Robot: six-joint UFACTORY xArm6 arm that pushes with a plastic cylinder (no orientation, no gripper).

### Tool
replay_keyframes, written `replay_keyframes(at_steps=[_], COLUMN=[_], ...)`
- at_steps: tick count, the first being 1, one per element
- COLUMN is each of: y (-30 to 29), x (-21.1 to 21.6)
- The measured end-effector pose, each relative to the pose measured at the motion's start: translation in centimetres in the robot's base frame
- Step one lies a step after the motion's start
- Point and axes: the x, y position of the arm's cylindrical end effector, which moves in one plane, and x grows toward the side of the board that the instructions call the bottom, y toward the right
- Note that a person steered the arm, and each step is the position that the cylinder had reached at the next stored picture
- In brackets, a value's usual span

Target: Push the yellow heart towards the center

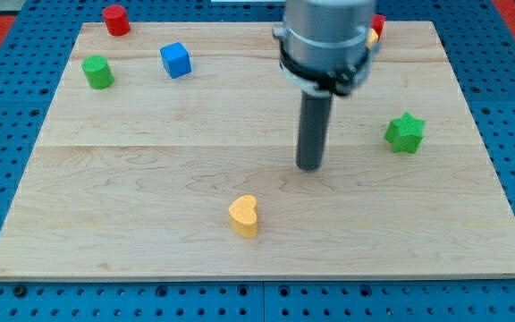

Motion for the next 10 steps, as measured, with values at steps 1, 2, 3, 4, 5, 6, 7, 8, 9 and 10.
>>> replay_keyframes(at_steps=[1, 2, 3, 4, 5, 6, 7, 8, 9, 10], y=[-0.8, -4.6, -9.6, -11.3, -14.9, -16.0, -15.5, -15.1, -12.9, -12.8], x=[6.6, 8.0, 7.4, 5.6, 3.1, 1.1, 1.1, -0.9, -0.9, -1.5])
